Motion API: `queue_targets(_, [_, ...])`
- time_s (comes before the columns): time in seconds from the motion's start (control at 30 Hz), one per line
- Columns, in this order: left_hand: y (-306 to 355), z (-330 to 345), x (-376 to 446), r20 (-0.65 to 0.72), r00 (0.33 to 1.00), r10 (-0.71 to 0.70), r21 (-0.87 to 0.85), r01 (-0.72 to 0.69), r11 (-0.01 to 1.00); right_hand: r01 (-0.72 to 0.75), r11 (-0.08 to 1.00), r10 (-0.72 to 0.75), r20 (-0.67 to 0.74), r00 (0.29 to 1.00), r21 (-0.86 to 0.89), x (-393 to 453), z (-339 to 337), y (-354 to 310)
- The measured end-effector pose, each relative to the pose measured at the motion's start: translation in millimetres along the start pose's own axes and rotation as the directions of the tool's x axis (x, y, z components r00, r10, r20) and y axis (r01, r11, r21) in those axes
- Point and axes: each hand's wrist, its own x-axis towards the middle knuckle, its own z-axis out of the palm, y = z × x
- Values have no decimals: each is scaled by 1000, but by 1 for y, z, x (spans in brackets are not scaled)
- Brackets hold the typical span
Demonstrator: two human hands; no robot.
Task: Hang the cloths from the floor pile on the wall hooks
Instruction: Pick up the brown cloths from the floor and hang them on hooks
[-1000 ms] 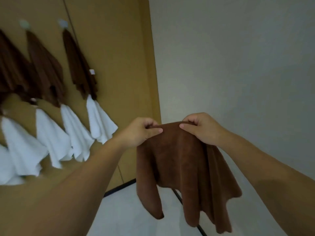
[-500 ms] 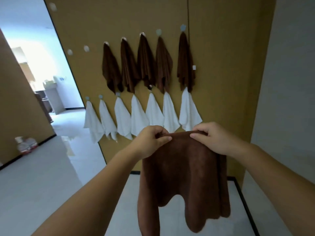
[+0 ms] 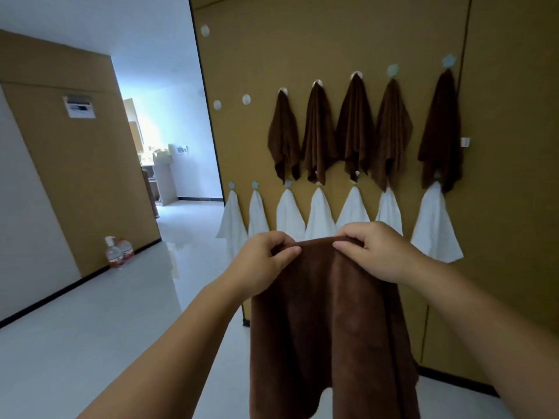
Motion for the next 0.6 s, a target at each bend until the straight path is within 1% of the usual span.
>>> queue_targets(0.13, [-45,-52,39,-33,999,26,20,-25,999,26,1000,-27,-39,999,-7,73,32,-24])
queue_targets(0.3, [-93,-106,104,-73,997,36,68,-32,997,58,997,-62,-71,996,-56,169,58,-35])
queue_targets(0.47, [-137,-140,181,-191,977,93,117,-71,991,97,992,-107,-114,988,-86,268,75,-30])
queue_targets(0.6, [-168,-160,254,-282,952,116,153,-74,985,169,979,-188,-176,966,-116,349,87,-16])
